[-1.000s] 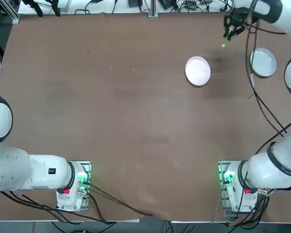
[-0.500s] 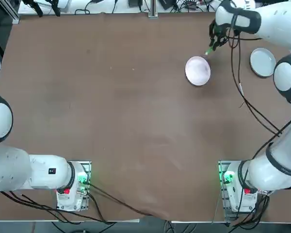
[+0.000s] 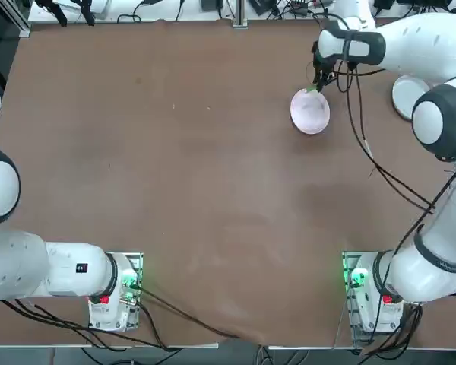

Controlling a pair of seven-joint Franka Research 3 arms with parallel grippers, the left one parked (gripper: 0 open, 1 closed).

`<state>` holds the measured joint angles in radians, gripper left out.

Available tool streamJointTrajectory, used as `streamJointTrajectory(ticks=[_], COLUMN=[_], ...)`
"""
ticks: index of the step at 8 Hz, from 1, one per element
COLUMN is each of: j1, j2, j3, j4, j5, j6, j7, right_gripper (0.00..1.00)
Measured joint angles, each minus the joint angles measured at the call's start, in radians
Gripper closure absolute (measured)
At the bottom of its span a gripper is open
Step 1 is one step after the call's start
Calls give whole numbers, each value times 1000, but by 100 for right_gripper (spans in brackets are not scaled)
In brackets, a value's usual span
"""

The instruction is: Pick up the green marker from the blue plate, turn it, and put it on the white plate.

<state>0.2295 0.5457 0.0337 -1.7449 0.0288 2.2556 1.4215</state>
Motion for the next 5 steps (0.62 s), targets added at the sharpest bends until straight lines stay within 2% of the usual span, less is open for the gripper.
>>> streamJointTrajectory(ticks=[5], j1=[37], j2=[42], j3=[0], j4=[-2], j5=[0], j6=[-3], j7=[282], right_gripper=[84])
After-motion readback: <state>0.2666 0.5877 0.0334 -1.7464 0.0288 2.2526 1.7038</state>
